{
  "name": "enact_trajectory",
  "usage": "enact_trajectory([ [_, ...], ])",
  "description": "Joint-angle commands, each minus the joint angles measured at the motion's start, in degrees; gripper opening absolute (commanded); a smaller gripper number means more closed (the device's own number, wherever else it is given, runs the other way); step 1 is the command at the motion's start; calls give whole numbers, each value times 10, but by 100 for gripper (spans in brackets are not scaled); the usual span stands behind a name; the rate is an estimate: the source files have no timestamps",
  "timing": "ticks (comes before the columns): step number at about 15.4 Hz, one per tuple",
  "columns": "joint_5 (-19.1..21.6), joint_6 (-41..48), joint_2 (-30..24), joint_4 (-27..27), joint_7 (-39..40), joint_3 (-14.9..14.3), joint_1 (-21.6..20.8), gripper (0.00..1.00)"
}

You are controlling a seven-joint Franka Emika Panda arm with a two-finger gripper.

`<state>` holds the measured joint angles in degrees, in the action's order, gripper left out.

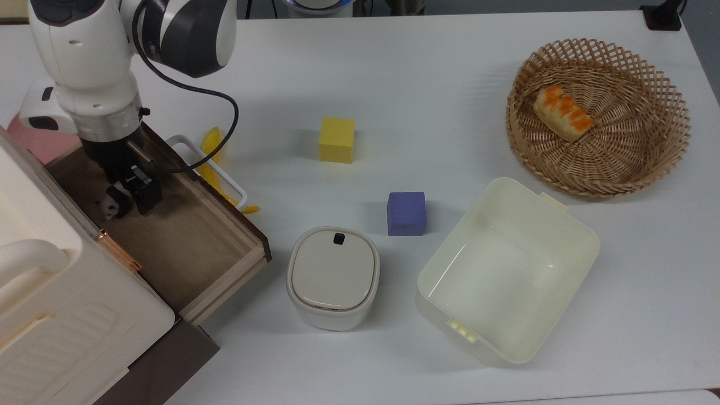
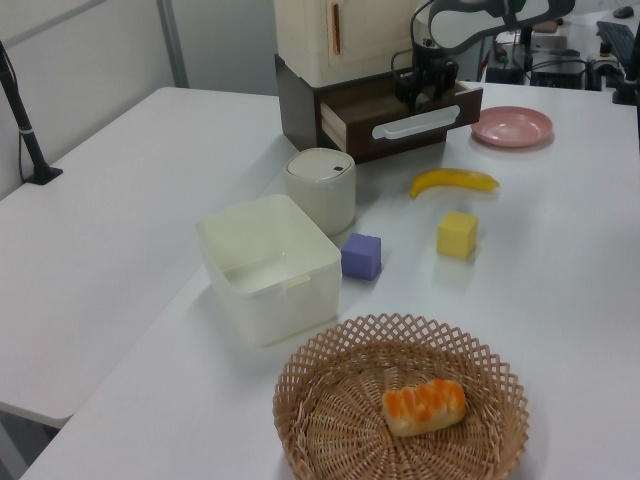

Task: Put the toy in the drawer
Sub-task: 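Open the gripper to release the panda and lift out of the drawer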

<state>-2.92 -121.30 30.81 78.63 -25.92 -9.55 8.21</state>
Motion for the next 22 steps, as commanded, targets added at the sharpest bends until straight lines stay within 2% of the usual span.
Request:
enact_trajectory([
  [1,-3,-4,-9,-4,-6,-14,-14,83],
  [2,-3,-3,-18,-4,-6,-14,-19,87],
  [4,-1,0,-42,-4,-8,-14,-20,100],
  [12,-5,40,-120,8,-7,-12,-21,100],
  [18,-6,62,-183,63,-1,-3,-22,100],
  [22,-6,117,-222,90,38,28,-20,100],
])
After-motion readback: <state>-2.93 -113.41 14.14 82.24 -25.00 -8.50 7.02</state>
